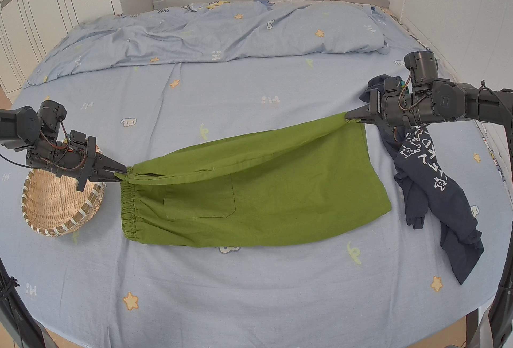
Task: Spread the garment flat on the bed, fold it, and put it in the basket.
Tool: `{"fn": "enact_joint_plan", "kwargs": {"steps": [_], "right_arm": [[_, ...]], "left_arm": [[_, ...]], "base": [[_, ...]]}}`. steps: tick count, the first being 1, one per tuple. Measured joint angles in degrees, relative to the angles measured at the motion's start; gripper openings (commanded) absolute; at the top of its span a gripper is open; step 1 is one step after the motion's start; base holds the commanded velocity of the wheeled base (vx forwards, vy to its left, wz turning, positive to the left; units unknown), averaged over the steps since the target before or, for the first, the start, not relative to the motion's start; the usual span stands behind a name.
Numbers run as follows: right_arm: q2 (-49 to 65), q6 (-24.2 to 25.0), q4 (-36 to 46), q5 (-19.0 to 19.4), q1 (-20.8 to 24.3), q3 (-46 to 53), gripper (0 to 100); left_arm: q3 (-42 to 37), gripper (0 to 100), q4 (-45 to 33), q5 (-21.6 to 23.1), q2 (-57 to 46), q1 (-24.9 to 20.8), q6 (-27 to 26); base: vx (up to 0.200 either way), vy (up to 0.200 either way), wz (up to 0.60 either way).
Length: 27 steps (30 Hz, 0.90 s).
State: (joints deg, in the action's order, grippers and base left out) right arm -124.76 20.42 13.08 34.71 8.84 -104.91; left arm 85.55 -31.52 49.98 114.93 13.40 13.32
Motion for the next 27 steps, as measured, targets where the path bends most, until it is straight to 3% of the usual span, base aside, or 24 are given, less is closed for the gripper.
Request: {"fn": "enact_joint_plan", "kwargs": {"steps": [13, 21, 27], "right_arm": [[-0.9, -0.4, 0.0, 0.0, 0.5, 1.4, 100], [-0.8, -0.7, 0.1, 0.1, 1.1, 2.8, 100], [0.5, -0.7, 0.0, 0.1, 1.1, 5.1, 100]], "left_arm": [[1.1, 100, -0.2, 0.3, 0.9, -2.0, 0.9], [2.0, 100, 2.4, 0.4, 0.4, -5.9, 7.5], [3.6, 100, 13.4, 0.1, 3.2, -7.6, 14.1]], "base": [[0.0, 0.0, 0.0], [0.0, 0.0, 0.0], [0.0, 0.0, 0.0]]}}
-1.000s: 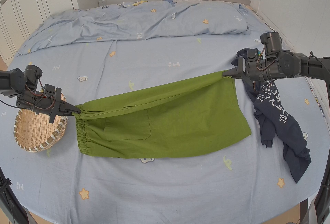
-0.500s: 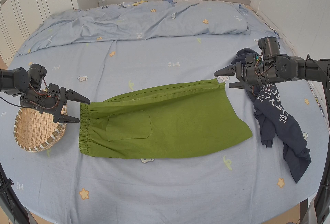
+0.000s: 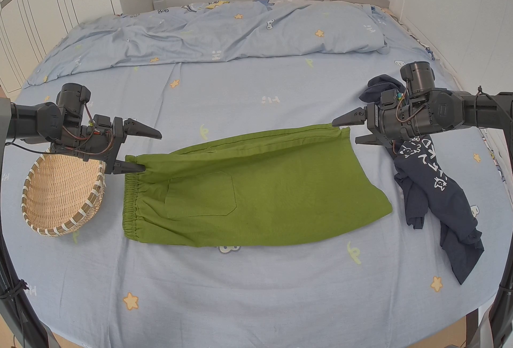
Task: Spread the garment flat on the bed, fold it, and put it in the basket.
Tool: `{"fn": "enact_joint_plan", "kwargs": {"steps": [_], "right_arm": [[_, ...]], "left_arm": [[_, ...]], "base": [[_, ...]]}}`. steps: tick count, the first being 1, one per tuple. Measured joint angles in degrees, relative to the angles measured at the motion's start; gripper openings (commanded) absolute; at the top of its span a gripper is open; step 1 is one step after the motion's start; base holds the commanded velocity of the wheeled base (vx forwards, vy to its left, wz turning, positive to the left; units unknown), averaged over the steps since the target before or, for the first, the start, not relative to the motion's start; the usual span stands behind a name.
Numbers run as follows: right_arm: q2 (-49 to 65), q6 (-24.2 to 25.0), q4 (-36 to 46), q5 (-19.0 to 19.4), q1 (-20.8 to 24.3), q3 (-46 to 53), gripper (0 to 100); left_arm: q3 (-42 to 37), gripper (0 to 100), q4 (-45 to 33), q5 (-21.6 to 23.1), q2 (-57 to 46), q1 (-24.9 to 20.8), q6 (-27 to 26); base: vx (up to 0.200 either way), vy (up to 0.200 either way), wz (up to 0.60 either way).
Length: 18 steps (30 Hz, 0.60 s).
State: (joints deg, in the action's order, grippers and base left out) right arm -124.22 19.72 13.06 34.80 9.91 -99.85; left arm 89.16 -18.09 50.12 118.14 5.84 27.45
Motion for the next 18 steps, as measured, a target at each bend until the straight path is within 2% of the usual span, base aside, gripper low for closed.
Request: {"fn": "enact_joint_plan", "kwargs": {"steps": [3, 9, 18], "right_arm": [[1.8, 0.0, -0.3, 0.2, -0.2, 2.4, 100], [6.1, 0.0, -4.4, 3.2, -0.4, 9.2, 100], [12.2, 0.0, -9.8, 3.9, 0.2, 19.7, 100]], "left_arm": [[1.5, 100, 3.9, -0.2, 2.3, -0.1, 3.5], [4.1, 100, 9.1, -0.4, 5.6, 0.8, 8.7], [5.4, 100, 12.7, -0.7, 7.7, 2.0, 11.2]], "base": [[0.0, 0.0, 0.0], [0.0, 0.0, 0.0], [0.0, 0.0, 0.0]]}}
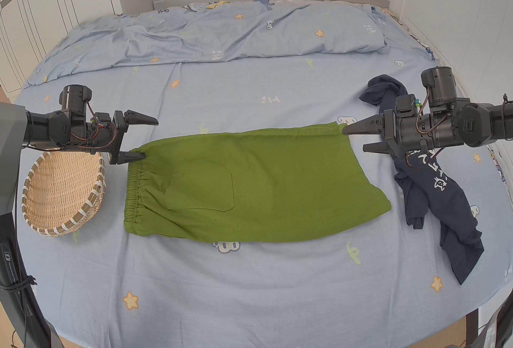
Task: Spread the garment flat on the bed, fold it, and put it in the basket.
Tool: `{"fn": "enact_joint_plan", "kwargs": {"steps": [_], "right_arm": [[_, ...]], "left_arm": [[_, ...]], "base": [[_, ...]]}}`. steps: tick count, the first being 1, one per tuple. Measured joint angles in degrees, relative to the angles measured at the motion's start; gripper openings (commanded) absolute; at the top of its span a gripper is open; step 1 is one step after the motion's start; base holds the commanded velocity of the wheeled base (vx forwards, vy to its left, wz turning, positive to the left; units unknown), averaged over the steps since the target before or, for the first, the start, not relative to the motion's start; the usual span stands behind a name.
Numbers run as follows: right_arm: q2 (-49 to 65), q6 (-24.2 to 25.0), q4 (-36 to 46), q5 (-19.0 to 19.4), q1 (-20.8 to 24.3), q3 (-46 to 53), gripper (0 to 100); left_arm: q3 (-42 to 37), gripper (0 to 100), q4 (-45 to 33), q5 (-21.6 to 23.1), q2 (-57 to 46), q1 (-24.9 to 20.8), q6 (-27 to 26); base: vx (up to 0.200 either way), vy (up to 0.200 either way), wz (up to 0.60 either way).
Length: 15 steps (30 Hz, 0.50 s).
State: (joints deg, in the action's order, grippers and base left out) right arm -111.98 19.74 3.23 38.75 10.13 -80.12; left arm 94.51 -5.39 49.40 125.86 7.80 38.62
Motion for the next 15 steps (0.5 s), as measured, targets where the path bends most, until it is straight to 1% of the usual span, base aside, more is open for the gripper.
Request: {"fn": "enact_joint_plan", "kwargs": {"steps": [5, 9, 12, 15], "right_arm": [[3.2, 0.3, -2.3, 0.0, -0.1, 4.9, 100], [5.4, 0.4, -2.6, 0.0, -0.4, 7.3, 100], [6.8, 0.3, -2.7, 0.0, -0.5, 8.5, 100], [7.9, 0.3, -2.7, 0.0, -0.8, 9.3, 100]], "left_arm": [[-0.9, 100, 0.4, -0.1, -0.1, 0.0, 0.2], [-2.9, 100, 0.5, 0.1, -1.6, 0.1, -0.1], [-6.8, 100, 0.8, 0.4, -4.4, 0.2, -1.5], [-12.8, 100, 0.9, 0.5, -7.7, 0.4, -4.8]], "base": [[0.0, 0.0, 0.0], [0.0, 0.0, 0.0], [0.0, 0.0, 0.0], [0.0, 0.0, 0.0]]}}
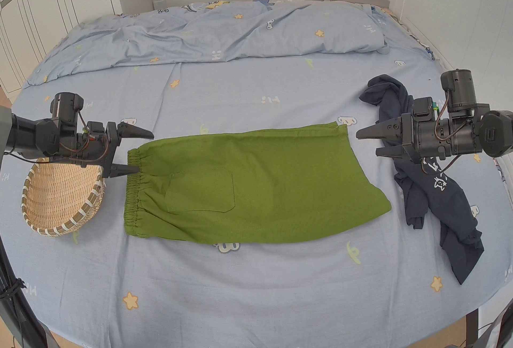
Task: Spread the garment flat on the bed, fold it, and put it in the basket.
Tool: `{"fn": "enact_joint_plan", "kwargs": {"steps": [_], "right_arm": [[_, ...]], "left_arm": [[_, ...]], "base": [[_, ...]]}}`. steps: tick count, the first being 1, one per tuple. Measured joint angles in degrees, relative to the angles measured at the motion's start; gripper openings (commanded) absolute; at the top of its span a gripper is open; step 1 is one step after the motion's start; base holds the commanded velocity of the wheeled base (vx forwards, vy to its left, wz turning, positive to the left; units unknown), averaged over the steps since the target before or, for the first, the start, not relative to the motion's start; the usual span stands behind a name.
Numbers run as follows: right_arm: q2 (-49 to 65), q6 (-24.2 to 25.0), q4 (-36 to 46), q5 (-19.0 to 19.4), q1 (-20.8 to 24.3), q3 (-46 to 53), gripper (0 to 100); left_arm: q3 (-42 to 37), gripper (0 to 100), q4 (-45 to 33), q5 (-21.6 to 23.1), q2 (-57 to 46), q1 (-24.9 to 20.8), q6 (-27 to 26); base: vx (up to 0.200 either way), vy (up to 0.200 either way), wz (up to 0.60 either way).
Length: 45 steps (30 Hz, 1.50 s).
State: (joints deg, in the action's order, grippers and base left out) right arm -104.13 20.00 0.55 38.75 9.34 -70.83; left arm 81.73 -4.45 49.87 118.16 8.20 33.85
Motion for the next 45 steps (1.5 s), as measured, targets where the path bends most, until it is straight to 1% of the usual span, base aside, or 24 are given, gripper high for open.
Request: {"fn": "enact_joint_plan", "kwargs": {"steps": [3, 7, 11, 16, 19, 22, 24, 28, 32, 38, 45], "right_arm": [[1.0, 0.0, 0.0, 0.0, -0.4, 0.5, 100], [2.0, -0.1, 0.0, 0.2, -0.5, 1.1, 100], [2.7, -0.2, 0.0, 0.2, -0.5, 1.7, 100], [3.1, -0.2, 0.0, 0.1, 0.2, 2.5, 100], [3.2, -0.2, 0.0, 0.0, 0.7, 2.8, 100], [3.3, -0.2, 0.0, 0.0, 1.0, 3.0, 100], [3.3, -0.3, 0.0, 0.0, 1.2, 3.0, 100], [3.3, -0.6, 0.0, 0.0, 1.2, 3.1, 100], [3.3, -0.8, 0.0, 0.0, 1.2, 3.1, 100], [3.1, -0.9, 0.0, -0.1, 1.5, 3.3, 100], [2.9, -1.3, 0.0, -0.2, 1.8, 3.4, 100]], "left_arm": [[-7.2, 100, 0.1, 0.0, -3.1, 0.3, -5.1], [-15.8, 100, 0.6, 0.0, -6.4, 1.2, -10.4], [-21.0, 100, 4.1, -0.2, -8.5, 2.3, -13.3], [-24.9, 100, 9.5, -0.5, -9.4, 2.7, -14.8], [-25.9, 100, 10.6, -0.6, -9.2, 2.8, -15.0], [-26.2, 100, 11.1, -1.7, -8.3, 2.6, -15.4], [-26.4, 100, 11.8, -4.3, -7.0, 2.3, -16.6], [-26.4, 100, 12.4, -7.4, -5.2, 2.1, -18.3], [-26.2, 100, 12.7, -7.7, -3.9, 1.7, -18.5], [-25.9, 100, 14.9, -7.7, -2.7, -0.5, -17.8], [-25.8, 100, 19.3, -7.6, -1.4, -1.7, -13.9]], "base": [[0.0, 0.0, 0.0], [0.0, 0.0, 0.0], [0.0, 0.0, 0.0], [0.0, 0.0, 0.0], [0.0, 0.0, 0.0], [0.0, 0.0, 0.0], [0.0, 0.0, 0.0], [0.0, 0.0, 0.0], [0.0, 0.0, 0.0], [0.0, 0.0, 0.0], [0.0, 0.0, 0.0]]}}
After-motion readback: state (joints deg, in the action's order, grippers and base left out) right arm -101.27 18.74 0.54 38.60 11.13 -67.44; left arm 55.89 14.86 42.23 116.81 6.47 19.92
